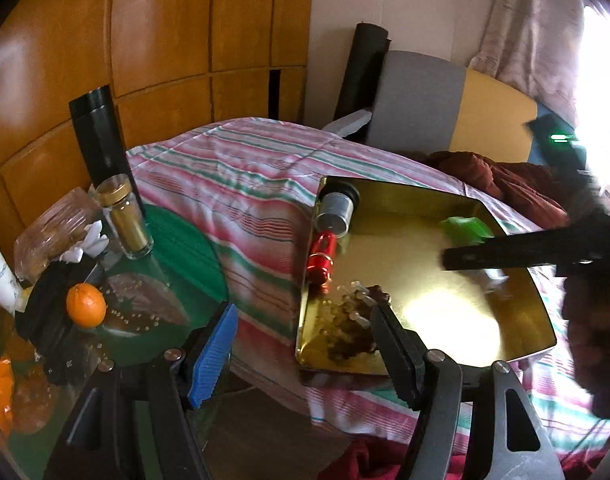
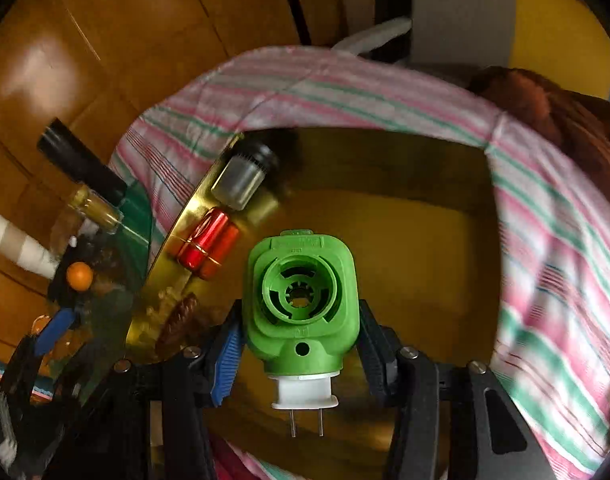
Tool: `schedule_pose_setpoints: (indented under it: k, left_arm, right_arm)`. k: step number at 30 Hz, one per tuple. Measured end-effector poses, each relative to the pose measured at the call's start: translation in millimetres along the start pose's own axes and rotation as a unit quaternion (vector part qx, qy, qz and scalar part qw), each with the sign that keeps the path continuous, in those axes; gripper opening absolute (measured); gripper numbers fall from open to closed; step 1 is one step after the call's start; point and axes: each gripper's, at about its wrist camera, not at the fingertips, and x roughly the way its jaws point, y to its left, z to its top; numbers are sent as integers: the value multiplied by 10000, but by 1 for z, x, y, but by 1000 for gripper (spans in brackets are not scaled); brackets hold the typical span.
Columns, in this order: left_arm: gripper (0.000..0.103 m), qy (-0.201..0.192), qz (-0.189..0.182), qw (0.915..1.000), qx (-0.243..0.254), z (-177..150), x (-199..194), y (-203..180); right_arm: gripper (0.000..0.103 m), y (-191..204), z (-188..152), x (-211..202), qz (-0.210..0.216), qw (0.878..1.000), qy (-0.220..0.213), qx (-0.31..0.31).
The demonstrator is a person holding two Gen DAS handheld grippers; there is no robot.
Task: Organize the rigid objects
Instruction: 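Carry the green diffuser to the tray and open the right tool, then move both tools back toward the remaining items on the bed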
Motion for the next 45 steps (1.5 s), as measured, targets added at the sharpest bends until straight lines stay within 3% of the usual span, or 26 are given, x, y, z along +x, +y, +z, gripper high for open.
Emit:
schedule_pose_setpoints:
  k: [10, 19, 20, 23, 24, 29, 35, 45]
  left_arm:
    - [70, 104, -20, 9999, -60, -4, 9, 5]
    - [70, 97, -36, 9999, -106, -6, 9, 6]
    - [70, 92, -42, 9999, -99, -6, 8, 5]
    - [70, 59, -39, 10000, -44, -5, 6, 2]
    - [70, 40, -41, 10000, -26, -5, 4, 1]
    - [70, -85, -45, 9999, 71, -1, -4, -4]
    - [72, -195, -105, 9994, 254, 2, -14, -18]
    - [73, -302, -368, 9956, 804, 5, -25, -61]
  right_arm:
    - [53, 31, 24, 62, -56, 9985, 495, 221]
    - [54, 23, 11, 65, 931, 9903, 474, 913]
    - [55, 22, 11, 60, 1054, 9890, 383, 965]
    - [72, 21, 12, 48, 1199, 9877, 167, 987]
    - [72, 22, 12, 43, 1186, 9884, 111, 938]
    - [72, 16, 4, 5, 909, 9926, -384, 711]
    - [72, -13, -20, -43, 212, 9942, -974, 405]
    - [72, -118, -73, -117, -854, 9803, -1549, 881]
